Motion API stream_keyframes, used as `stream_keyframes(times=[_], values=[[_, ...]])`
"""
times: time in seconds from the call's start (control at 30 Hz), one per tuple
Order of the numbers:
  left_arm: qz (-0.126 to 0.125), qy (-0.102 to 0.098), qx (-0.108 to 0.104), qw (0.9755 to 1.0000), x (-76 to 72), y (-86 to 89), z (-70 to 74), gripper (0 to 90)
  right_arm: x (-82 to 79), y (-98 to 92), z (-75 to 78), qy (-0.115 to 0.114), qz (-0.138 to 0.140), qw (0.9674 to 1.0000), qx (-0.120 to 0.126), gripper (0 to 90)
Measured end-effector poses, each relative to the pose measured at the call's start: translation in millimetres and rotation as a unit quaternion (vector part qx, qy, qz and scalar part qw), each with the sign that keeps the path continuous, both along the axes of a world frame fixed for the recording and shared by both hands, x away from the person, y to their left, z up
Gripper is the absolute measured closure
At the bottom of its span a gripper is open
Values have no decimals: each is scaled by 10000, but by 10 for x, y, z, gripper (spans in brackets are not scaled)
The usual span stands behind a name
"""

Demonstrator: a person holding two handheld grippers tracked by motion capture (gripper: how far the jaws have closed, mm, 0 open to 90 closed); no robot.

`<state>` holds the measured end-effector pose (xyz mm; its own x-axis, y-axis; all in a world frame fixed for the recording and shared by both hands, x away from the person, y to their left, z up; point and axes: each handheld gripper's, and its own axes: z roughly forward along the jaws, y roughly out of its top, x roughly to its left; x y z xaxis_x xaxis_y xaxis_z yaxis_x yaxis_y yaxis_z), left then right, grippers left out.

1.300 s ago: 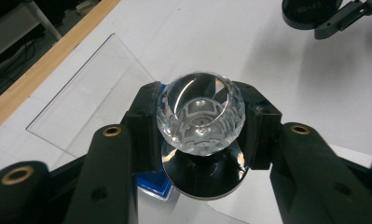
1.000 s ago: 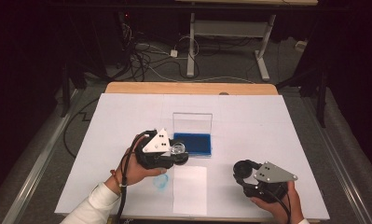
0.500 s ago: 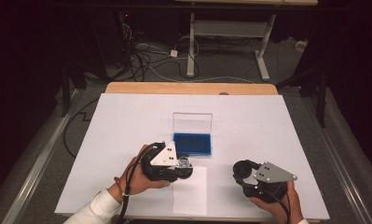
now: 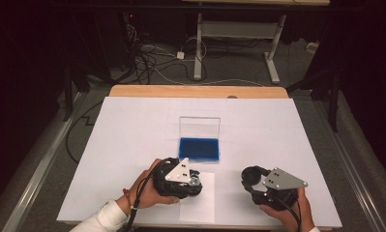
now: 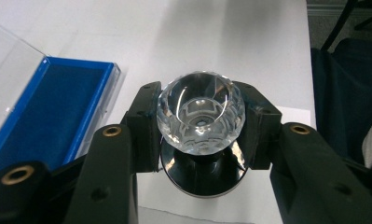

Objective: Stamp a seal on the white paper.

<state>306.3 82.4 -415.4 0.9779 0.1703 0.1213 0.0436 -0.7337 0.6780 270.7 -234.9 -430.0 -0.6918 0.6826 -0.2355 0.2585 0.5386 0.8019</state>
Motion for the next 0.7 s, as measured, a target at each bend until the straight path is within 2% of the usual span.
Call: stream_keyframes(times=[0.4, 0.7], values=[[-109, 162, 204, 9996, -7, -54, -144, 546, 1, 9, -7, 18, 7, 10000, -28, 385], [-107, 156, 120, 9997, -7, -62, -176, 546, 1, 17, -11, 28, 17, 10000, -47, 385]])
